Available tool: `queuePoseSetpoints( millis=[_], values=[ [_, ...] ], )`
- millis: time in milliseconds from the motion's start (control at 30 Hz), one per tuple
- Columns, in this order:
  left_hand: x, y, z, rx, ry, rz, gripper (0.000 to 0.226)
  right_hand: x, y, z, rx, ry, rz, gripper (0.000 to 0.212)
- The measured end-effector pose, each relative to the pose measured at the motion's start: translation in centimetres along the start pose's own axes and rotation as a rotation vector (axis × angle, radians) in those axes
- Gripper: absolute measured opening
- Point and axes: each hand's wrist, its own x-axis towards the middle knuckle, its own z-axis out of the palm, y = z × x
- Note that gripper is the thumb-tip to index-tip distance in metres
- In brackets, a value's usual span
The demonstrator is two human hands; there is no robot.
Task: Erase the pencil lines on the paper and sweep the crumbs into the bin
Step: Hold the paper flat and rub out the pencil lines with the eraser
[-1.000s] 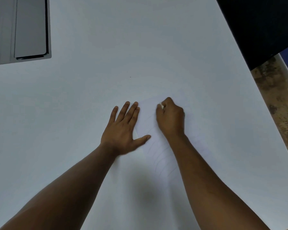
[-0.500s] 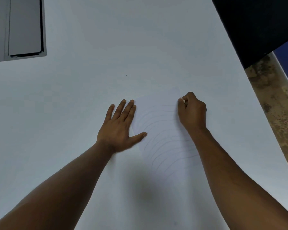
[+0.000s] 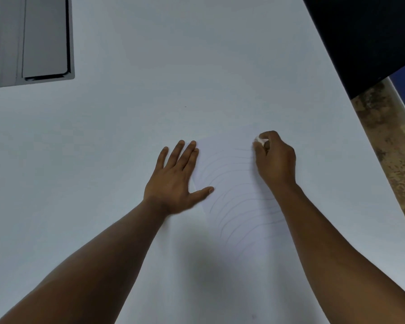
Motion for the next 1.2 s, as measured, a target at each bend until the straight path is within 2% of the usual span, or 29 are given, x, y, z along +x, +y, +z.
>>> queuePoseSetpoints(
  millis=[67, 200, 367, 600, 733, 800, 933, 1000, 1100, 1200],
  values=[
    [0.0, -0.1, -0.1, 0.008, -0.015, 0.001, 0.102, -1.3, -1.0, 0.4, 0.046, 0.005, -0.047, 0.019],
    [0.1, -0.2, -0.1, 0.013, -0.027, 0.009, 0.105, -3.5, -4.2, 2.2, 0.087, -0.039, -0.217, 0.013],
    [0.1, -0.4, 0.2, 0.007, 0.006, 0.024, 0.106, -4.8, -6.9, 4.4, 0.145, -0.13, -0.325, 0.007],
    [0.2, -0.5, 0.6, 0.003, 0.028, 0.032, 0.103, -5.1, -6.6, 4.8, -0.026, -0.252, -0.474, 0.007],
    [0.3, -0.5, 0.5, 0.024, -0.021, 0.019, 0.105, -2.9, -5.3, 4.5, -0.078, -0.127, -0.366, 0.012],
    [0.3, -0.5, 0.5, 0.032, -0.022, 0.018, 0.105, -2.7, -5.3, 4.5, -0.066, -0.126, -0.347, 0.012],
    [0.2, -0.5, 0.5, 0.005, 0.013, 0.03, 0.102, -4.9, -6.5, 5.0, -0.028, -0.219, -0.439, 0.009],
    [0.2, -0.5, 0.5, 0.013, 0.014, 0.033, 0.1, -4.5, -6.1, 5.1, -0.05, -0.172, -0.425, 0.011],
    [0.2, -0.4, 0.5, 0.03, 0.001, 0.023, 0.1, -2.7, -5.1, 4.9, -0.089, -0.05, -0.301, 0.016],
    [0.2, -0.4, 0.5, 0.03, 0.003, 0.023, 0.1, -2.8, -5.2, 5.0, -0.067, -0.054, -0.308, 0.014]
  ],
)
